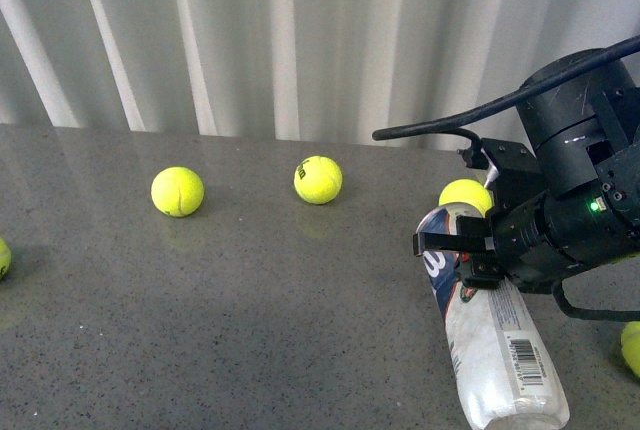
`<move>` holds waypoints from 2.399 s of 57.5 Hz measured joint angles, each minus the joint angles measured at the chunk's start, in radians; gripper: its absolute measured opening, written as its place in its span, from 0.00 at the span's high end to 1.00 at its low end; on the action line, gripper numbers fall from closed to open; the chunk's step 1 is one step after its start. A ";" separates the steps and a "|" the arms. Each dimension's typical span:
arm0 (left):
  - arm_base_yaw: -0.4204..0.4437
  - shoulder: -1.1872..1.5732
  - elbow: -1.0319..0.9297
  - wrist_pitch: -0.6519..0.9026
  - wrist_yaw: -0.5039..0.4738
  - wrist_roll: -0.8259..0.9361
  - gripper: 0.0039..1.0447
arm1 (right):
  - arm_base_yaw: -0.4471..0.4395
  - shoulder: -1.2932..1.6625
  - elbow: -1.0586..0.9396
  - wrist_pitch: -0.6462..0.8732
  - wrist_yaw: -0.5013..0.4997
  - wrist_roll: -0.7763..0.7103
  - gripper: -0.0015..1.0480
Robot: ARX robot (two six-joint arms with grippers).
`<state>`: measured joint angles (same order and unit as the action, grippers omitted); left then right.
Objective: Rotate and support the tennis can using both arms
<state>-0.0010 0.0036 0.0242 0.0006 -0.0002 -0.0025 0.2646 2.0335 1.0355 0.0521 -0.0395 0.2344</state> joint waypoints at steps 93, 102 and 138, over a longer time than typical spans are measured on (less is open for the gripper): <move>0.000 0.000 0.000 0.000 0.000 0.000 0.06 | 0.388 0.237 0.050 0.605 0.023 -1.414 0.89; 0.000 0.000 0.000 0.000 0.000 0.000 0.06 | 0.390 0.282 0.068 0.597 0.028 -1.403 0.89; 0.000 0.000 0.000 0.000 0.000 0.000 0.06 | 0.391 0.325 0.090 0.626 0.042 -1.344 0.88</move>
<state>-0.0010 0.0036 0.0242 0.0006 -0.0006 -0.0021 0.6559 2.3585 1.1259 0.6785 0.0025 -1.1091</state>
